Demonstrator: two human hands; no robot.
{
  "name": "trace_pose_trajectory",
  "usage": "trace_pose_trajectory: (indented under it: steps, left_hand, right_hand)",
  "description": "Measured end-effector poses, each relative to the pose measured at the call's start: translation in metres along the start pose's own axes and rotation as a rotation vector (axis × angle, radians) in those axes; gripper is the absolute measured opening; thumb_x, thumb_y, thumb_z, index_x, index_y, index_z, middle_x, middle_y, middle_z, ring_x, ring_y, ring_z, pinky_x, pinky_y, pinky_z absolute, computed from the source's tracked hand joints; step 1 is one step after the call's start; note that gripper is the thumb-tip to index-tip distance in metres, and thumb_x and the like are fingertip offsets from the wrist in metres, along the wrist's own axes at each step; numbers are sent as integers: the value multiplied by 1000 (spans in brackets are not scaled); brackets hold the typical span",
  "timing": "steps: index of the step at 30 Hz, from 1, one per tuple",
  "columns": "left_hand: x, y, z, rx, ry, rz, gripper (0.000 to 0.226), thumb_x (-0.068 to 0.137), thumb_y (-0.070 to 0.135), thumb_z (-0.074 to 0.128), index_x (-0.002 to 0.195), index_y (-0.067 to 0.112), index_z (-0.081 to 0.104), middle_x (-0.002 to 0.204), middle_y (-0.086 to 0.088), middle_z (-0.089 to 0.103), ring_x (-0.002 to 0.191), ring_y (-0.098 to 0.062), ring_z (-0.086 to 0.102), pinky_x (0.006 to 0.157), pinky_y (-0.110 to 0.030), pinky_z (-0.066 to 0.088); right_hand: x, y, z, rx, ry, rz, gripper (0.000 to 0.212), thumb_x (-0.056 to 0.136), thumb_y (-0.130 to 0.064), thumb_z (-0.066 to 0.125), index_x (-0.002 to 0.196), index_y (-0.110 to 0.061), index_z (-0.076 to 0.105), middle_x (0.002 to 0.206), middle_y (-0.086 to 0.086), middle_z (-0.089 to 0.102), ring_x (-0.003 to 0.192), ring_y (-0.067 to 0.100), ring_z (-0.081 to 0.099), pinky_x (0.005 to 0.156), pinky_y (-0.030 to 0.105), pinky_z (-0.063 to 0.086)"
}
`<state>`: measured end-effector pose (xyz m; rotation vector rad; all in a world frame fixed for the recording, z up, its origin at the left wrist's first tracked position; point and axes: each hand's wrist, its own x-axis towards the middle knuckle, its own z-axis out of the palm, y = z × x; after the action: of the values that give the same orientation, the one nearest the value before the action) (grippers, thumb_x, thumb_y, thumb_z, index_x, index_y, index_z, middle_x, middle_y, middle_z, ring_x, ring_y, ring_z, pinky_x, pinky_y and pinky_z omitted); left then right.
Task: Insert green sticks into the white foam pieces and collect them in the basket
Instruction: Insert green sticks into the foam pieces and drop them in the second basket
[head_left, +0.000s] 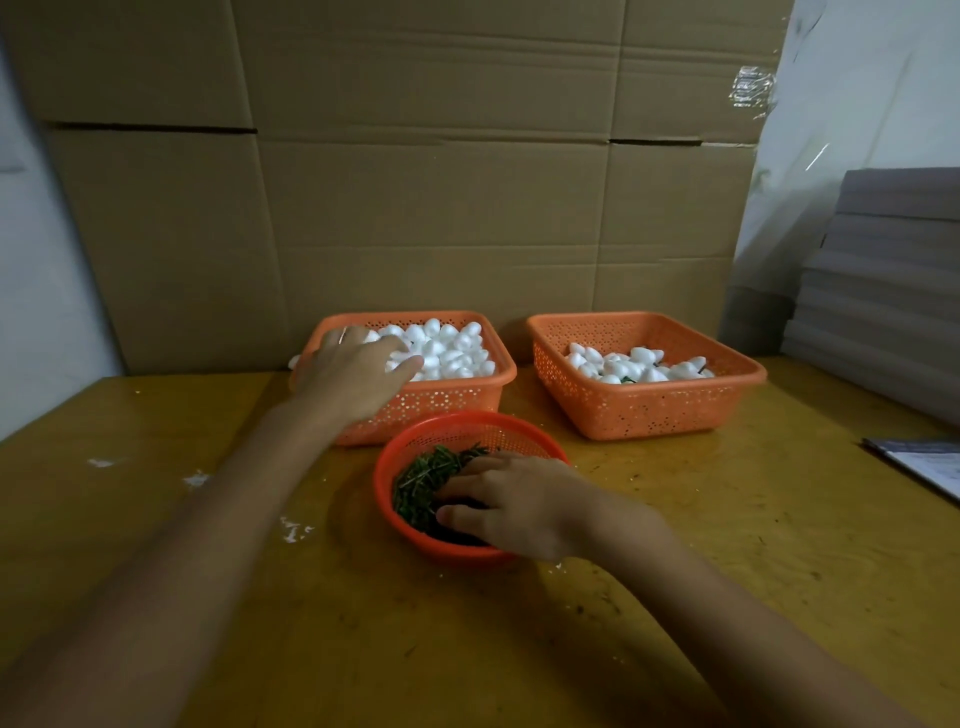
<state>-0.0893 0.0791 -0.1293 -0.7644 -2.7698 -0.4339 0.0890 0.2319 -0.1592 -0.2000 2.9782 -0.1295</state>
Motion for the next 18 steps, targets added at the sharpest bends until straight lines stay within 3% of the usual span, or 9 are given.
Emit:
trace_pose_trajectory:
  steps: [3, 6, 8, 9, 10, 11, 13, 15, 18]
  left_hand:
    - [27, -4, 1, 0, -372, -135, 81, 101, 77, 21, 163, 27, 35, 174, -5, 19, 160, -29, 19, 127, -50, 19]
    - [39, -4, 4, -78, -422, -96, 78, 104, 69, 35, 158, 14, 43, 171, -9, 27, 156, -31, 27, 127, -48, 20]
    - [39, -6, 3, -168, -366, -72, 56, 104, 57, 48, 133, 13, 67, 147, -14, 56, 138, -27, 50, 113, -42, 38]
    - [38, -8, 3, -239, -306, -54, 42, 103, 50, 54, 105, 13, 74, 116, -12, 69, 113, -23, 62, 94, -37, 45]
    - [36, -10, 2, -306, -223, -29, 34, 100, 43, 61, 82, 15, 71, 89, -6, 68, 92, -21, 63, 81, -34, 45]
    - [34, -13, 2, -361, -120, -9, 29, 96, 35, 67, 73, 17, 70, 79, -2, 66, 85, -19, 62, 78, -34, 46]
    - [29, -13, 1, -483, 110, -32, 9, 90, 22, 77, 81, 22, 79, 93, 3, 74, 94, -18, 67, 88, -37, 54]
    - [19, -8, -3, -611, 284, -38, 14, 86, 15, 81, 80, 27, 79, 97, 7, 77, 97, -17, 71, 89, -36, 57]
    - [11, -4, -3, -674, 313, 17, 17, 82, 12, 79, 75, 27, 76, 91, 8, 77, 97, -15, 72, 91, -42, 58]
  right_hand:
    - [1, 1, 0, -7, -13, 10, 55, 108, -61, 28, 154, -36, 45, 156, 0, 46, 148, 24, 38, 116, 52, 38]
    - [3, 2, 3, -12, -10, 8, 55, 108, -60, 28, 155, -36, 44, 158, 1, 45, 150, 23, 36, 117, 53, 36]
    - [3, 2, 4, 0, -4, 11, 55, 108, -60, 27, 155, -37, 45, 158, 0, 46, 150, 23, 35, 117, 54, 36]
    - [3, 2, 4, 6, -3, 13, 55, 108, -60, 27, 154, -37, 45, 157, 0, 46, 150, 23, 36, 117, 55, 36]
    - [3, 3, 5, 11, -3, 14, 54, 108, -60, 27, 154, -37, 45, 157, -1, 46, 150, 23, 36, 116, 55, 36]
    - [4, 3, 5, 13, -3, 13, 54, 108, -60, 27, 154, -37, 46, 157, -1, 46, 150, 22, 36, 116, 55, 37]
    - [4, 4, 5, 16, 0, 9, 54, 108, -59, 27, 153, -38, 46, 156, -1, 47, 149, 22, 38, 115, 55, 38]
    - [4, 3, 5, 16, 4, 9, 53, 108, -59, 28, 153, -39, 47, 155, -2, 48, 148, 22, 39, 113, 55, 39]
    - [4, 3, 5, 18, 2, 15, 53, 108, -59, 28, 153, -39, 47, 154, -2, 48, 147, 23, 39, 112, 55, 41]
